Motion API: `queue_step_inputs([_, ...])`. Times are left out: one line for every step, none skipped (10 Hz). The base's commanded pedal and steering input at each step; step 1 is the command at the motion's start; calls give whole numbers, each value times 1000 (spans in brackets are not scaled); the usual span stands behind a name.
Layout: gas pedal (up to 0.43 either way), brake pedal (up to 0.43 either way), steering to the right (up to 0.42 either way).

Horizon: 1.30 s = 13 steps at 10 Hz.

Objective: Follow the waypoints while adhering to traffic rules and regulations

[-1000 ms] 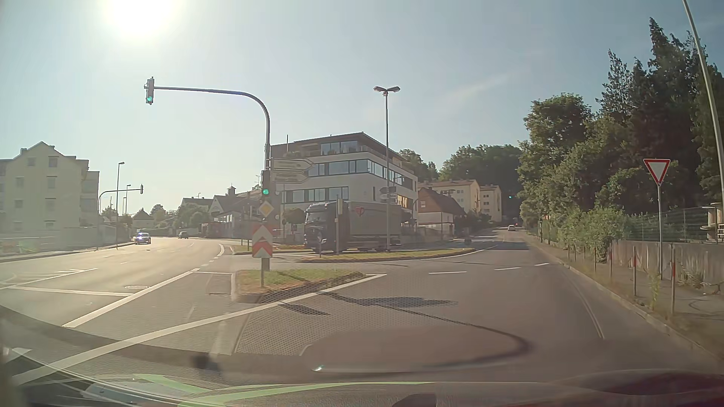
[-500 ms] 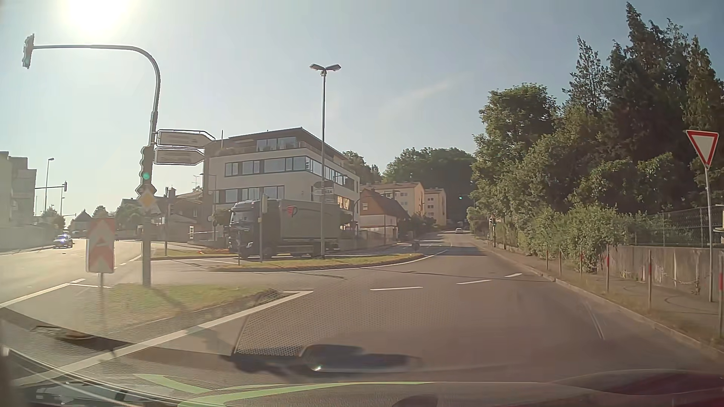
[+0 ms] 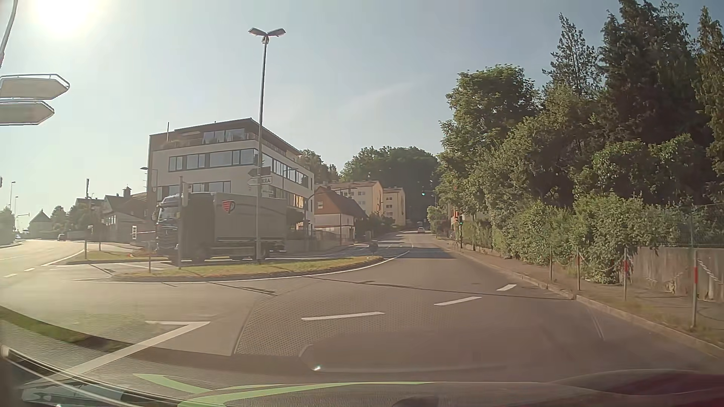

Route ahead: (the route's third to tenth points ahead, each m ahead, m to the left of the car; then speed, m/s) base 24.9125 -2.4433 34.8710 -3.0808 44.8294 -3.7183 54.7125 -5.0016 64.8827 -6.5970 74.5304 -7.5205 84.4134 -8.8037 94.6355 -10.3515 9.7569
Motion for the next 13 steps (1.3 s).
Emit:
queue_step_inputs([287,0,70])
queue_step_inputs([287,0,63])
queue_step_inputs([287,0,54])
queue_step_inputs([287,0,47])
queue_step_inputs([287,0,41])
queue_step_inputs([287,0,37])
queue_step_inputs([287,0,32])
queue_step_inputs([287,0,28])
queue_step_inputs([287,0,24])
queue_step_inputs([287,0,20])
queue_step_inputs([287,0,15])
queue_step_inputs([287,0,11])
queue_step_inputs([287,0,8])
